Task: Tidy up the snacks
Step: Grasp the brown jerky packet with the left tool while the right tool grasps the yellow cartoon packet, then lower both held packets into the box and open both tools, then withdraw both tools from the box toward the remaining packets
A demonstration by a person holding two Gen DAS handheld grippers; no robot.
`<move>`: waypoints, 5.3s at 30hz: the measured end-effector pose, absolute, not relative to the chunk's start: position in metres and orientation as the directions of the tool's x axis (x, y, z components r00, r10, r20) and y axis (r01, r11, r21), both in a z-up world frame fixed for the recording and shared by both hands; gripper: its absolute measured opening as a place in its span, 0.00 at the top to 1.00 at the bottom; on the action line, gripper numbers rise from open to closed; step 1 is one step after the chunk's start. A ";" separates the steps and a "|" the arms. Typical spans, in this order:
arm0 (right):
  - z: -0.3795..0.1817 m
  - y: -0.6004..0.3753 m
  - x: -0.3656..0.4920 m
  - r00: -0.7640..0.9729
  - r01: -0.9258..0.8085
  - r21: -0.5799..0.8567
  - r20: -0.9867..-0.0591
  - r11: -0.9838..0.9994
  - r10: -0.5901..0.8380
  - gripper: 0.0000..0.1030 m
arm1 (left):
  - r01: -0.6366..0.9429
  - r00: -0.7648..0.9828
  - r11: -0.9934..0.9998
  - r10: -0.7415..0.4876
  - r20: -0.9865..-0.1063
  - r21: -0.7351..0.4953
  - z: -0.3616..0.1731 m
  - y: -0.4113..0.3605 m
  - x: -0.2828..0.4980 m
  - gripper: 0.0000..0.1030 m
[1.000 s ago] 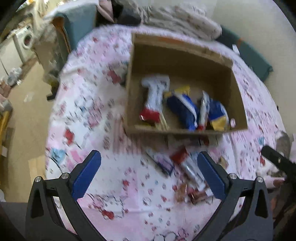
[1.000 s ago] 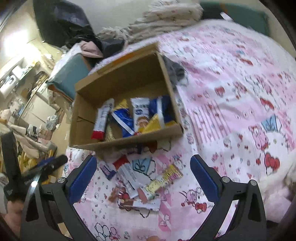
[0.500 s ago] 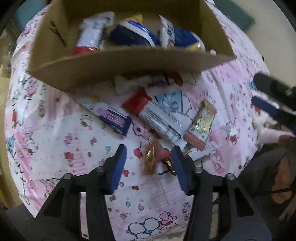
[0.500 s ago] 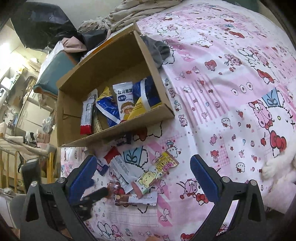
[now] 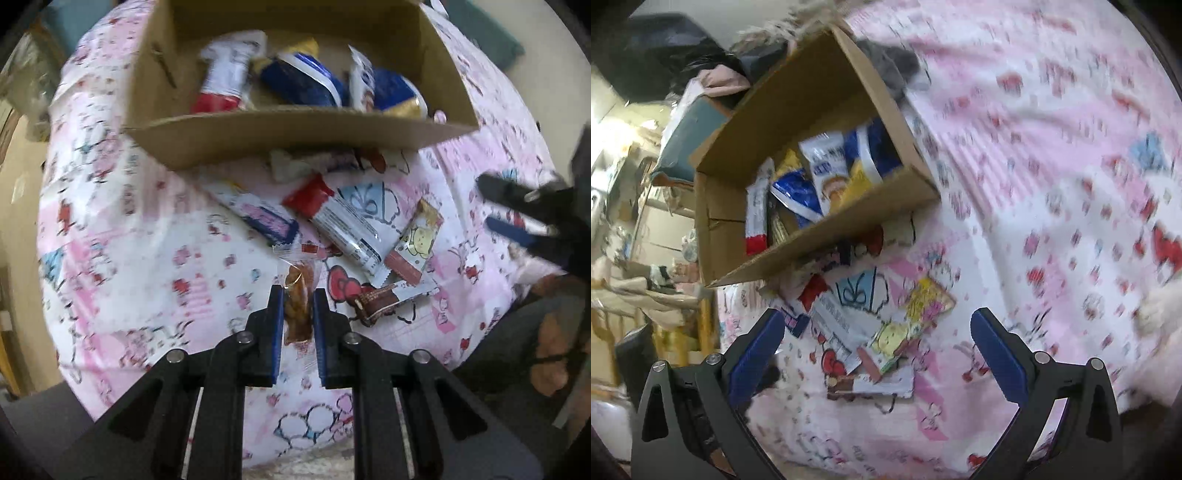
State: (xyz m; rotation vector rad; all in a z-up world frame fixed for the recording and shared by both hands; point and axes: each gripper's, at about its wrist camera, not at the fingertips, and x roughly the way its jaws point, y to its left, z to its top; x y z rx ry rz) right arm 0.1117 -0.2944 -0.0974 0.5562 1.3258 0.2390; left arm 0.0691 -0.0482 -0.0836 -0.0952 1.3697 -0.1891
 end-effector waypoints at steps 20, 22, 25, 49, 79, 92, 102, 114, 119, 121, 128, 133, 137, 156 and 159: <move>-0.143 -0.238 0.127 0.095 0.022 0.323 -0.943 0.946 0.320 0.73 | -0.033 0.230 0.982 -0.175 -0.957 -0.188 -0.084 -0.019 0.068 0.88; -0.139 -0.240 0.124 0.106 0.018 0.337 -0.937 0.941 0.334 0.73 | -0.035 0.237 0.983 -0.169 -0.957 -0.183 -0.084 -0.019 0.069 0.88; -0.134 -0.244 0.121 0.112 0.019 0.368 -0.925 0.930 0.364 0.73 | -0.050 0.241 0.982 -0.163 -0.957 -0.180 -0.084 -0.015 0.069 0.88; -0.041 -0.217 0.104 0.232 -0.217 0.665 -0.676 0.715 0.699 0.73 | -0.075 0.537 0.994 -0.030 -0.843 -0.084 -0.020 0.006 0.062 0.88; -0.037 -0.243 0.203 0.405 -0.138 0.598 -0.693 0.789 0.596 0.72 | 0.037 0.582 0.995 -0.101 -0.807 -0.098 -0.016 -0.031 0.186 0.88; -0.056 -0.239 0.212 0.372 -0.096 0.576 -0.735 0.812 0.566 0.72 | 0.025 0.542 0.992 -0.116 -0.832 -0.122 -0.034 -0.031 0.196 0.87; -0.052 -0.237 0.211 0.377 -0.115 0.568 -0.734 0.815 0.565 0.70 | 0.038 0.535 0.994 -0.110 -0.838 -0.107 -0.036 -0.035 0.194 0.80; -0.046 -0.238 0.210 0.404 -0.122 0.577 -0.714 0.808 0.571 0.38 | 0.008 0.569 0.992 -0.111 -0.815 -0.130 -0.026 -0.027 0.187 0.31; -0.041 -0.240 0.207 0.414 -0.124 0.573 -0.712 0.810 0.568 0.37 | -0.011 0.576 0.990 -0.108 -0.811 -0.139 -0.021 -0.021 0.183 0.31; -0.038 -0.241 0.205 0.418 -0.125 0.575 -0.709 0.809 0.568 0.31 | -0.008 0.575 0.990 -0.112 -0.811 -0.142 -0.018 -0.021 0.182 0.31; -0.025 -0.243 0.187 0.448 -0.132 0.561 -0.702 0.817 0.554 0.21 | -0.016 0.617 0.988 -0.113 -0.779 -0.156 0.003 -0.014 0.168 0.11; -0.022 -0.253 0.171 0.451 -0.090 0.552 -0.719 0.829 0.528 0.21 | -0.026 0.623 0.979 -0.143 -0.769 -0.202 0.010 -0.004 0.149 0.09; -0.019 -0.255 0.161 0.449 -0.092 0.546 -0.724 0.833 0.524 0.21 | -0.036 0.622 0.981 -0.129 -0.773 -0.193 0.011 0.000 0.132 0.09; -0.086 -0.290 0.093 0.250 0.151 0.573 -0.811 0.806 0.529 0.21 | -0.124 0.514 0.974 -0.101 -0.852 -0.191 -0.009 0.016 0.077 0.09; -0.103 -0.299 0.083 0.201 0.227 0.614 -0.789 0.756 0.581 0.23 | -0.162 0.492 0.962 -0.116 -0.863 -0.222 -0.015 0.022 0.076 0.09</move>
